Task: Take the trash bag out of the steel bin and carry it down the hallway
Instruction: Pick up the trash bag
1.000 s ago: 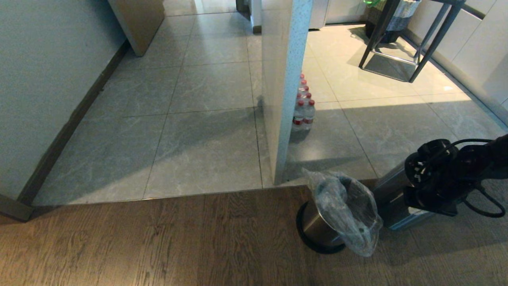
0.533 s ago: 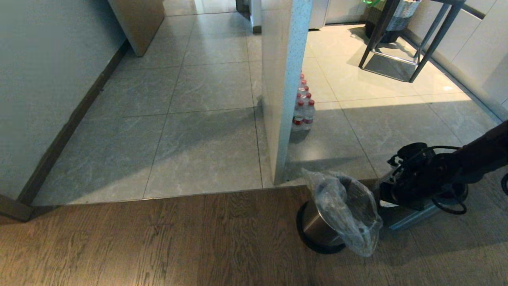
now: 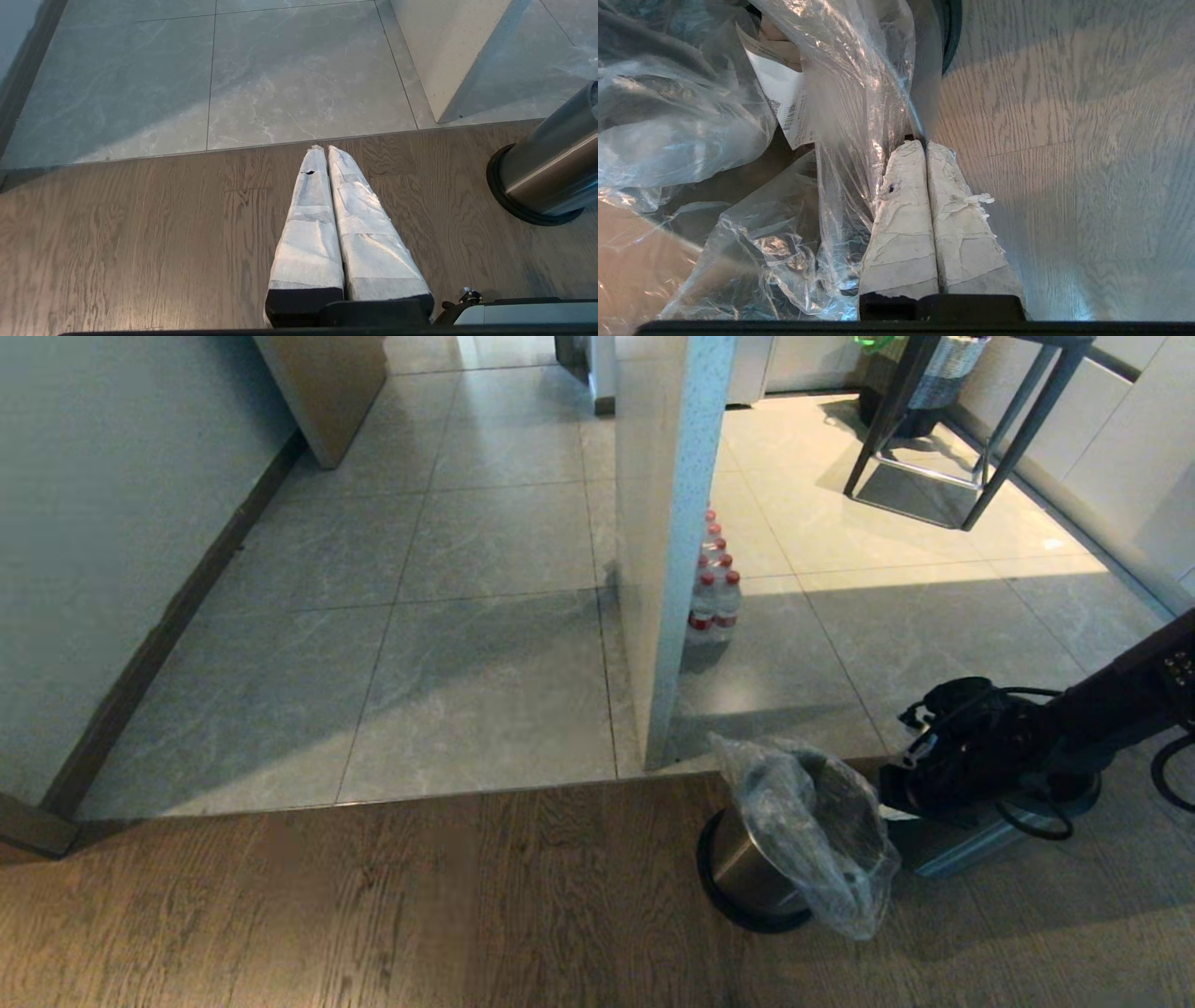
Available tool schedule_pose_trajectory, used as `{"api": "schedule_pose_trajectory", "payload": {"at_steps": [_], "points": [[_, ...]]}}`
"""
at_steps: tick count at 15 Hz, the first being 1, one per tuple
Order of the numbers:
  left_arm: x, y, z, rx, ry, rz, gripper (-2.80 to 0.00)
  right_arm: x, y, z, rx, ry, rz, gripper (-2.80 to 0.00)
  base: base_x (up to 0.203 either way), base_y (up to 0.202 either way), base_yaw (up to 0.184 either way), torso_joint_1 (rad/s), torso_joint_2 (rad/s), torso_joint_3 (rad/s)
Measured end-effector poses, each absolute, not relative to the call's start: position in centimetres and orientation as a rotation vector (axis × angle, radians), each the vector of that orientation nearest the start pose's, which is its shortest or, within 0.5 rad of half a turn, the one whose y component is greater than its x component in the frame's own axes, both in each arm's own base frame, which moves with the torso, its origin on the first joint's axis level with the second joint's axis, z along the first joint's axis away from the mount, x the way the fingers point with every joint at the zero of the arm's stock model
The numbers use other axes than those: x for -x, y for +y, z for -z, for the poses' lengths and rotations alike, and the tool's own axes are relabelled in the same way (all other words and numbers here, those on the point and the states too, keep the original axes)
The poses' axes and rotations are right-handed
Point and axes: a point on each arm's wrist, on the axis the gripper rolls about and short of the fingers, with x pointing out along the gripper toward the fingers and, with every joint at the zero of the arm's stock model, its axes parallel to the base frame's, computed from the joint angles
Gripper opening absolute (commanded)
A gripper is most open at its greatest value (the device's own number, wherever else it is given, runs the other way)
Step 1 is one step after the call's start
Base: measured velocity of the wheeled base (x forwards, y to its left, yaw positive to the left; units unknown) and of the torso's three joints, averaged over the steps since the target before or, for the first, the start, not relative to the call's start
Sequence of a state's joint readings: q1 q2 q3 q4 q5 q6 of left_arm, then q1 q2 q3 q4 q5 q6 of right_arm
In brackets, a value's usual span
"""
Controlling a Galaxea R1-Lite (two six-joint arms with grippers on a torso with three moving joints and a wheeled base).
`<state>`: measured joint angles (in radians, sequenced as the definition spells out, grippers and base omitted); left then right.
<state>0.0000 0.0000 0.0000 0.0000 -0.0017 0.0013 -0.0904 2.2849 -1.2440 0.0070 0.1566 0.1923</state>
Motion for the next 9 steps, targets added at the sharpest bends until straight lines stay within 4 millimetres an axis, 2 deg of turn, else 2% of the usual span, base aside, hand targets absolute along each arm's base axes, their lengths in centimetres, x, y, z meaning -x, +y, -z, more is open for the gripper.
{"api": "schedule_pose_trajectory", "payload": {"at_steps": [9], "points": [[2.28,0.00,-7.55,-0.002,0.000,0.002,-2.80,-40.45,-2.36,-2.21,-0.300,1.063,0.019,-2.80,0.000,0.000,0.000,0.000,0.00,0.000]]}}
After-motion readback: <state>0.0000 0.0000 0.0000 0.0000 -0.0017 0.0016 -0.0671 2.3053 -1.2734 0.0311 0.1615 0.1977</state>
